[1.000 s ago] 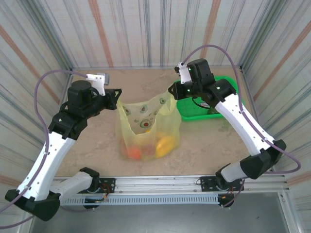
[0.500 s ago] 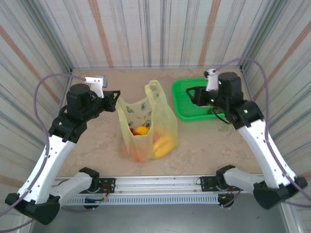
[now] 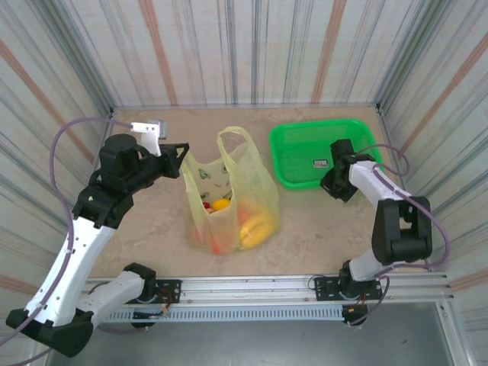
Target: Place the fake fruits into the plastic bag and tie a complex knot
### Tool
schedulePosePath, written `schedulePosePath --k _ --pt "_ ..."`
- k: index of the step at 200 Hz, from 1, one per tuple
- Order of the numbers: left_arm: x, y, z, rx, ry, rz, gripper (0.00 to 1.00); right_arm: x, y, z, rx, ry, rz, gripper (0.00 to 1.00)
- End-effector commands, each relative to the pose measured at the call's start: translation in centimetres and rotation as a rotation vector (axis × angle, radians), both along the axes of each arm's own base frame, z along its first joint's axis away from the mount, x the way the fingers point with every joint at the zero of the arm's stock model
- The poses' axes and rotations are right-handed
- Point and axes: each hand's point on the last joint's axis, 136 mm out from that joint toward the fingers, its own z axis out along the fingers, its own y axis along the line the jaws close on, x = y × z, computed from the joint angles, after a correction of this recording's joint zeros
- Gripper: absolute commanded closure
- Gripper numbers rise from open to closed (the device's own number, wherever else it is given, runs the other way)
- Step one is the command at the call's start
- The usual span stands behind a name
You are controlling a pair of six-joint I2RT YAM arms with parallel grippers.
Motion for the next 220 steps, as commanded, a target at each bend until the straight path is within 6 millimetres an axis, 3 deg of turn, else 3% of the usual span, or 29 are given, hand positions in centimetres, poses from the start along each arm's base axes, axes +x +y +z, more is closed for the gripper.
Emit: schedulePosePath --k 1,39,59,75,88,98,115,131,149,165,194,205,220 --pt "-0.4 0.1 1.0 -0.010 -0.040 -0.013 1.00 6.5 -0.2 1.1 0.024 -0.139 -0.045 1.00" --pt "-0.7 0.0 1.0 -0.002 -0.034 -0.024 1.00 14.7 0.4 0.7 0.028 -0.192 0.016 1.00" --pt "-0.9 -0.3 0.9 -0.001 -0.022 -0.046 1.00 15.9 0.5 1.0 -0.032 -0.175 0.056 1.00" --pt "-0.9 -0.3 0.7 -0.003 -0.016 -0.048 1.00 15.3 1.5 2.8 -0.039 -0.219 0.092 1.00" --pt "-1.0 -0.4 0.7 -0.005 -0.016 -0.054 1.00 14.4 3.0 5.8 -0.067 -0.312 0.172 0.97" --pt "-1.0 -0.6 0.8 -0.011 -0.014 -0.065 1.00 13.6 4.9 9.5 -0.080 -0.428 0.267 0.90" --pt "-1.1 -1.2 0.7 -0.024 -0.002 -0.095 1.00 11.3 9.9 16.8 -0.056 -0.694 0.529 0.71" --pt "-1.2 -1.6 0.7 -0.037 0.007 -0.116 1.00 7.9 14.4 23.9 -0.006 -0.956 0.714 0.54" --pt "-1.3 -1.8 1.1 -0.058 0.000 -0.123 1.00 3.7 19.9 29.2 0.218 -1.179 0.943 0.51" --pt "-1.5 -2.0 1.5 -0.074 -0.008 -0.138 1.00 0.2 24.7 30.6 0.316 -1.263 1.144 0.51" --pt "-2.2 -2.0 1.9 -0.083 -0.027 -0.152 1.00 -5.7 31.8 30.5 0.339 -1.334 1.521 0.40" --pt "-2.4 -1.8 1.7 -0.092 -0.032 -0.144 1.00 -7.3 33.7 30.6 0.346 -1.392 1.605 0.30" --pt "-2.8 -1.8 1.9 -0.107 -0.044 -0.148 1.00 -7.8 35.7 30.3 0.352 -1.403 1.648 0.22"
